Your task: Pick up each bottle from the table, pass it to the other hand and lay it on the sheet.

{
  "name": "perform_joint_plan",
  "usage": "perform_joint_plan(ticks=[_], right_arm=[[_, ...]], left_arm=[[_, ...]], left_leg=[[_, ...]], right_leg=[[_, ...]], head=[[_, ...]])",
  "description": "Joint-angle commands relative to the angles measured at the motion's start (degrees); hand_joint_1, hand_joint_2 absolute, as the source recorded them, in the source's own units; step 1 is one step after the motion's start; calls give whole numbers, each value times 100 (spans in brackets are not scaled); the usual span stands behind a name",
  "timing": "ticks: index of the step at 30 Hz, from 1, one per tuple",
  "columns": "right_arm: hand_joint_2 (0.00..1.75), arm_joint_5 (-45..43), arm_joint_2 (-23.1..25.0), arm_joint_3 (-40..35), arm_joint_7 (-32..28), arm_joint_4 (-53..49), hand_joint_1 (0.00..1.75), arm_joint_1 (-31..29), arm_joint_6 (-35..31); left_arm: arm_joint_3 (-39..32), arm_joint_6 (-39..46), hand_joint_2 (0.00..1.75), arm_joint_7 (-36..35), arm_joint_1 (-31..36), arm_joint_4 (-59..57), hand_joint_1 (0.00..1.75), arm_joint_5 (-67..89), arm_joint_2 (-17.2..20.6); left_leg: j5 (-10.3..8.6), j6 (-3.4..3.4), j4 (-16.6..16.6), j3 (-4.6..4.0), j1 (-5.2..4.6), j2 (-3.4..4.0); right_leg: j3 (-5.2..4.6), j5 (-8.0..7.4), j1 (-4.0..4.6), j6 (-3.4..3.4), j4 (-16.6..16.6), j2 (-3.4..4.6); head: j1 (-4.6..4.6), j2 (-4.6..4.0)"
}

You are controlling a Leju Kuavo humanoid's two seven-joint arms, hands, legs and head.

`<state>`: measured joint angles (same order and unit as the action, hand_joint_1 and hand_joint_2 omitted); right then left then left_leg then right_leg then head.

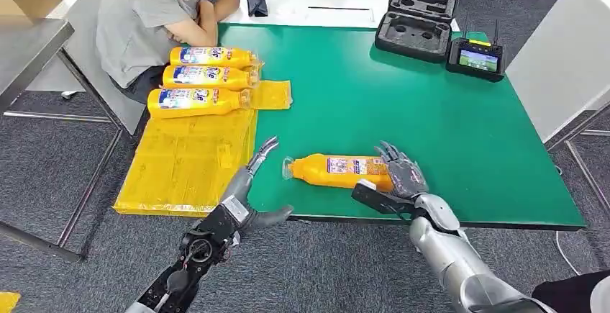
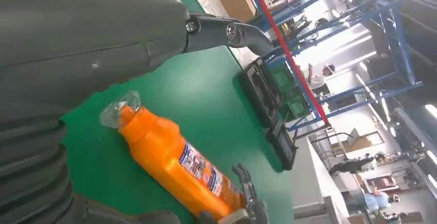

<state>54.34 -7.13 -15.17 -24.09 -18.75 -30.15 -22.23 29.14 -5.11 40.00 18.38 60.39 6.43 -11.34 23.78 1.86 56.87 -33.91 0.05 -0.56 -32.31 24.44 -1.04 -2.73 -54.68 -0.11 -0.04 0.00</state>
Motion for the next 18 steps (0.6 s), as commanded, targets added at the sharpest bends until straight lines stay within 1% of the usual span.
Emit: perform_joint_plan(ticks=[1, 3, 7, 11, 14, 16, 18], right_arm=[[0, 57, -1, 173, 77, 361, 0, -330, 204], [0, 63, 16, 173, 99, 371, 0, -345, 230], [0, 87, 30, 168, 139, 400, 0, -359, 315], [0, 120, 12, 166, 231, 430, 0, -366, 497], [0, 120, 12, 166, 231, 430, 0, -366, 497], [0, 153, -11, 147, 253, 429, 0, -364, 566], [0, 179, -36, 145, 284, 414, 0, -340, 564]], left_arm=[[101, 11, 175, 0, 125, -213, 0, -78, 145], [95, 3, 175, 0, 124, -203, 0, -88, 157], [102, -8, 175, 0, 132, -199, 0, -91, 163], [99, -42, 175, 0, 154, -218, 0, -117, 150], [99, -42, 175, 0, 154, -218, 0, -117, 150], [100, -63, 175, 0, 165, -230, 0, -129, 147], [98, -69, 175, 0, 172, -239, 0, -137, 141]], left_leg=[[17, -13, 10, 17, 2, 24], [22, -18, 15, 23, 5, 31], [5, -8, 2, 7, 1, 16], [9, -9, 6, 10, 2, 19], [10, -10, 7, 11, 2, 19], [3, -7, 1, 6, 1, 9], [14, -14, 12, 15, 4, 17]], right_leg=[[9, 11, 3, 18, -13, 19], [13, 14, 7, 24, -17, 23], [2, 2, 2, 10, -4, 12], [5, 5, 3, 13, -8, 15], [6, 6, 4, 14, -8, 14], [3, 2, 2, 8, -2, 6], [10, 11, 6, 19, -13, 11]], head=[[0, 0], [0, 0], [0, 0], [0, 0], [0, 0], [0, 0], [0, 0]])
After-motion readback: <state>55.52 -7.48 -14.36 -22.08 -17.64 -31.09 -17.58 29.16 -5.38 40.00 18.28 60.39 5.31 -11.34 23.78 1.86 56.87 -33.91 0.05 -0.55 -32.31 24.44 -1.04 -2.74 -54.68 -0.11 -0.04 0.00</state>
